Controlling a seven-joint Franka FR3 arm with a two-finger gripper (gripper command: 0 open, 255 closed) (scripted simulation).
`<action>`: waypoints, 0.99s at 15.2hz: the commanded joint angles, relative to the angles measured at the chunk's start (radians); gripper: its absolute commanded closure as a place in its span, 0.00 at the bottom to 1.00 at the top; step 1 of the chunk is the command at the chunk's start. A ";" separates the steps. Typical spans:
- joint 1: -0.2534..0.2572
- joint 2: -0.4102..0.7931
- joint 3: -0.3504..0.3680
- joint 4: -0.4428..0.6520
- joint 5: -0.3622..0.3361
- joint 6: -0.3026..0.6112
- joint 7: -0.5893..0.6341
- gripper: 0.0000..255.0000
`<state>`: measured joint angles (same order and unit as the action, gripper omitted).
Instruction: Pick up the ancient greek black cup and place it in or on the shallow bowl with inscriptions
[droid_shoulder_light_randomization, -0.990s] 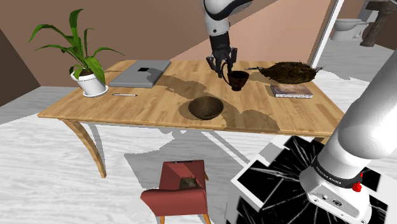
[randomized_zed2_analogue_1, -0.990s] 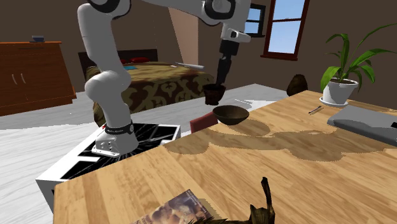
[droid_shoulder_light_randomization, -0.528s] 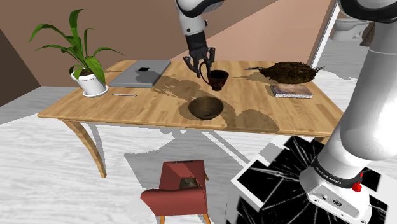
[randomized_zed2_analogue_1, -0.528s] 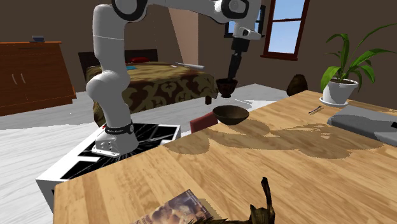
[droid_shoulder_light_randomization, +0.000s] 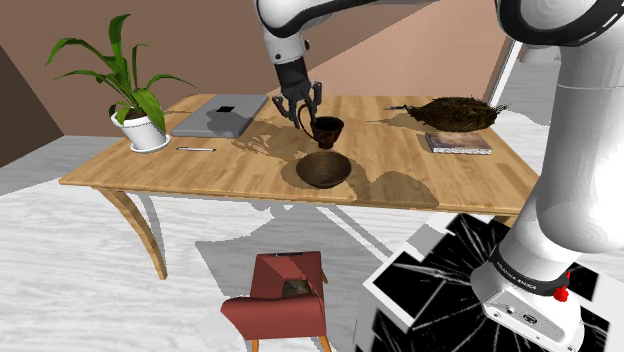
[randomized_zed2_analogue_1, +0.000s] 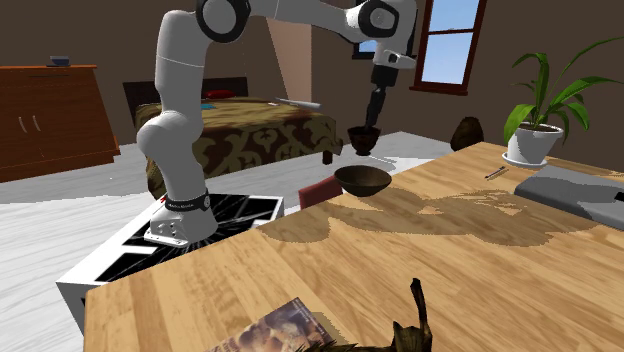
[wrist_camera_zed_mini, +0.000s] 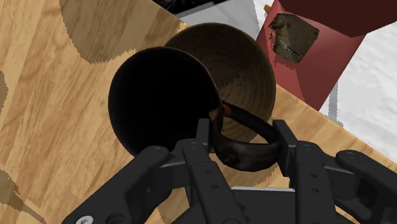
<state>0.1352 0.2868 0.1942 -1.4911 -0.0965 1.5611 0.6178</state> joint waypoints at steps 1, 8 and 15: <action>-0.001 -0.002 0.000 -0.030 0.000 0.029 0.002 1.00; -0.003 0.006 -0.002 -0.113 -0.002 0.119 0.007 1.00; -0.003 0.017 -0.003 -0.156 -0.005 0.172 0.011 1.00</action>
<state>0.1318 0.3042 0.1916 -1.6451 -0.1016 1.7318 0.6290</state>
